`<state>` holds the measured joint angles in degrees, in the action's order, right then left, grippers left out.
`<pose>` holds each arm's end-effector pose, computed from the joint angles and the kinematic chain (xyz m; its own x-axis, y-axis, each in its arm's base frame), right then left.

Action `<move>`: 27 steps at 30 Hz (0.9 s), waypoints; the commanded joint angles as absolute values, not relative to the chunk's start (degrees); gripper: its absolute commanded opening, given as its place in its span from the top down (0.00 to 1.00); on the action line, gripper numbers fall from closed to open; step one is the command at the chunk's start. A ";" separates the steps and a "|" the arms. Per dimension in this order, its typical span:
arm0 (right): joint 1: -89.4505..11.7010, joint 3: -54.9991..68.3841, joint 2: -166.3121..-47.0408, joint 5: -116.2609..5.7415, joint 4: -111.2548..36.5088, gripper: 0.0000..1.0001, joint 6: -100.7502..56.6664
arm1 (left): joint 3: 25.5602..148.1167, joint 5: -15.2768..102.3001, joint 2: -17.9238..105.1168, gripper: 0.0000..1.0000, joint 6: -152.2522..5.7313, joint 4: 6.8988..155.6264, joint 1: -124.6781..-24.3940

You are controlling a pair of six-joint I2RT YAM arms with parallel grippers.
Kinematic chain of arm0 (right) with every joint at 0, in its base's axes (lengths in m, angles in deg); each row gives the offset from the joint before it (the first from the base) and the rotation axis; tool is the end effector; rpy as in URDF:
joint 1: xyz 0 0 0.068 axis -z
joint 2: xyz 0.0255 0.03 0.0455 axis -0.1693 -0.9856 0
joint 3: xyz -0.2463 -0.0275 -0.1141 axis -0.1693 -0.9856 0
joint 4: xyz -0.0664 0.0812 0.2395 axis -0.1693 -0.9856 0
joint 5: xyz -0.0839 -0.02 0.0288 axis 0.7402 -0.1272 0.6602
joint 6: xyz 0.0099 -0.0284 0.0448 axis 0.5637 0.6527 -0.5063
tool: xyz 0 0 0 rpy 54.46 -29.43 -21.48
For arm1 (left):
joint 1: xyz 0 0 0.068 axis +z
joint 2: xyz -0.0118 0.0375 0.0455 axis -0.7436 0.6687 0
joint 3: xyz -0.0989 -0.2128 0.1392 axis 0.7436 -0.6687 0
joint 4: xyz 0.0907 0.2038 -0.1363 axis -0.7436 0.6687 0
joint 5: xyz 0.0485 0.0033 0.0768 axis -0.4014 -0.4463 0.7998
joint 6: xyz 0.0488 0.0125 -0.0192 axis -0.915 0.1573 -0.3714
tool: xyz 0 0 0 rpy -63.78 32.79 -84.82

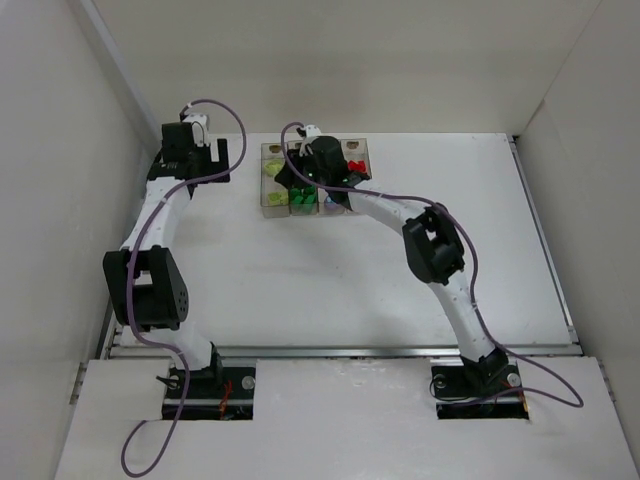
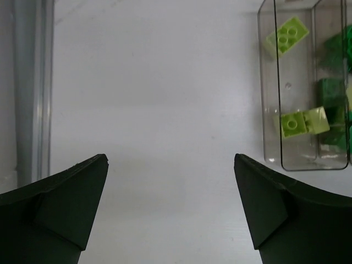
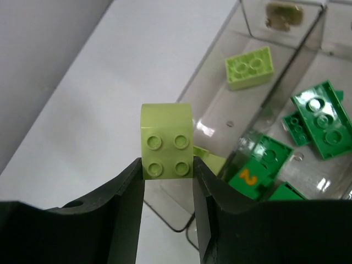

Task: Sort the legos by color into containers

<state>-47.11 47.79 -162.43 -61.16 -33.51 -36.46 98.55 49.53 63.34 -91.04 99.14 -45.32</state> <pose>0.4458 0.3509 0.2348 -0.4927 0.0668 -0.8676 -0.6327 0.6571 0.4098 0.3928 0.0173 0.3376 -0.4528 0.0865 -0.8874 0.0366 0.9962 0.0785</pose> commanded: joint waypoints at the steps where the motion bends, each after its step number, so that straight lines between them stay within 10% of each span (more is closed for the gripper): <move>1: -46.66 52.96 -163.58 -57.38 -32.82 0.81 -39.84 | 95.01 50.28 60.75 0.02 -89.85 101.03 -45.75; 7: -46.66 53.06 -163.50 -56.76 -33.53 0.00 -41.86 | 93.77 48.52 60.21 0.02 -89.85 101.03 -45.75; 17: -46.66 49.37 -150.33 -56.86 -33.53 0.00 -36.50 | 95.00 47.47 60.21 0.02 -89.32 101.03 -45.75; 27: -24.27 13.96 -121.15 -38.67 -33.53 0.00 -37.73 | 89.83 58.44 54.85 0.01 -92.05 97.88 -39.52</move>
<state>-31.59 20.55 -125.84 -48.24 -33.66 -37.66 91.66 53.05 58.71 -91.32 100.91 -43.09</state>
